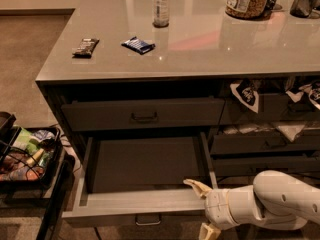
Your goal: Close middle drawer
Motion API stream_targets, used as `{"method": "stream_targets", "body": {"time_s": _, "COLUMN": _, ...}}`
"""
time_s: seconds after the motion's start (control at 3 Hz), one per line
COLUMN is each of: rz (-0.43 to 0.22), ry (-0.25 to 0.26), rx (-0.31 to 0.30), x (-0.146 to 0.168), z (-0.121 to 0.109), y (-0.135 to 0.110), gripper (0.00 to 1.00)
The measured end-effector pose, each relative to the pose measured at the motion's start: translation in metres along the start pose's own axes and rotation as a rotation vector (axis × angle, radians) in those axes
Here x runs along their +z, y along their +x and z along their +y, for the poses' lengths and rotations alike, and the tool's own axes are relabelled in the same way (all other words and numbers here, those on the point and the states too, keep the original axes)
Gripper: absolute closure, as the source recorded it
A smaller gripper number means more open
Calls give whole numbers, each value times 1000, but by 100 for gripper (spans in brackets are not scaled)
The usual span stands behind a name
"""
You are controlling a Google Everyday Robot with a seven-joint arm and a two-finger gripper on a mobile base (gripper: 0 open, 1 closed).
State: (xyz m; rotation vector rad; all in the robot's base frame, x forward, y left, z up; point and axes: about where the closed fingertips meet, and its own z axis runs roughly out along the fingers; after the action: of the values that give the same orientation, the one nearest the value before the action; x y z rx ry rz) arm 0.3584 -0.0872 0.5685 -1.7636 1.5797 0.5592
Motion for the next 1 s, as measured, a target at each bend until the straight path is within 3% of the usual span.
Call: {"method": "stream_targets", "body": {"time_s": 1.0, "rz": -29, "ry": -32, "rx": 95, "x": 17, "z": 55, "y": 46, "gripper": 0}}
